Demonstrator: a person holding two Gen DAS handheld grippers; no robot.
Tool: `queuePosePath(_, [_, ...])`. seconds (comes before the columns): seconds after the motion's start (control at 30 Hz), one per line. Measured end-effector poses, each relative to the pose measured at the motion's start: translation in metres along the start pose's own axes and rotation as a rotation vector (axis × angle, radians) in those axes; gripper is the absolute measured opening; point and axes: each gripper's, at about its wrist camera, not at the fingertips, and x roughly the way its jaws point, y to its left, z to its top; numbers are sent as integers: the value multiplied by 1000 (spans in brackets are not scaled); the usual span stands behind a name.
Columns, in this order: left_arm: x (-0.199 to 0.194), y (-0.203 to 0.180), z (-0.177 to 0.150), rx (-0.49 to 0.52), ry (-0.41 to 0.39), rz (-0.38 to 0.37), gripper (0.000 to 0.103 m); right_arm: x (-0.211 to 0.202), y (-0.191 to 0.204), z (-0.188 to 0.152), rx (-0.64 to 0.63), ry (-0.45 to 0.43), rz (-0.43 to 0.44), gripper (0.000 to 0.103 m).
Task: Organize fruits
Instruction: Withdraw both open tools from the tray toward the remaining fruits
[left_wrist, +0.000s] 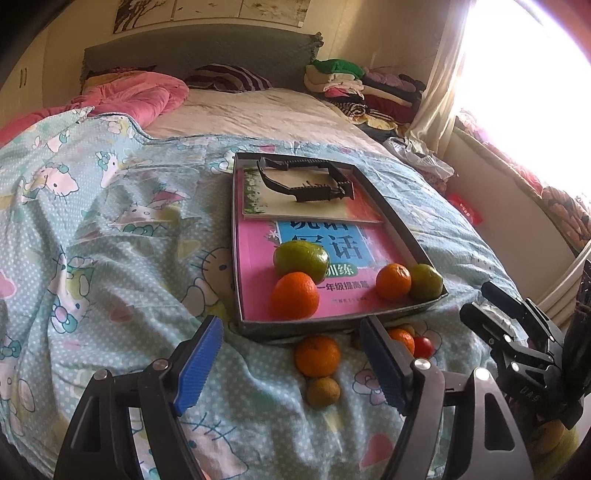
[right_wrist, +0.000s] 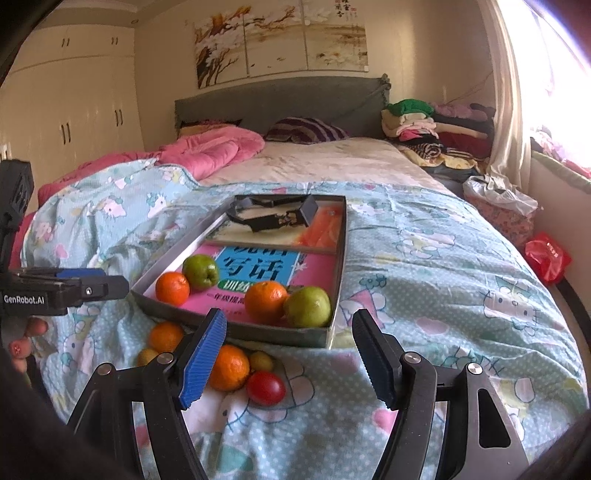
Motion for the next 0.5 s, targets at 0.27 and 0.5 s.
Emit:
queuePosePath(0.27, [-1, -7, -13, 28, 21, -6, 76, -1, 9, -12, -27, 43, 6, 72])
queuePosePath(0.5, [1, -13, -20, 51, 33, -5, 76, 1, 16, -20, -41, 72, 10, 72])
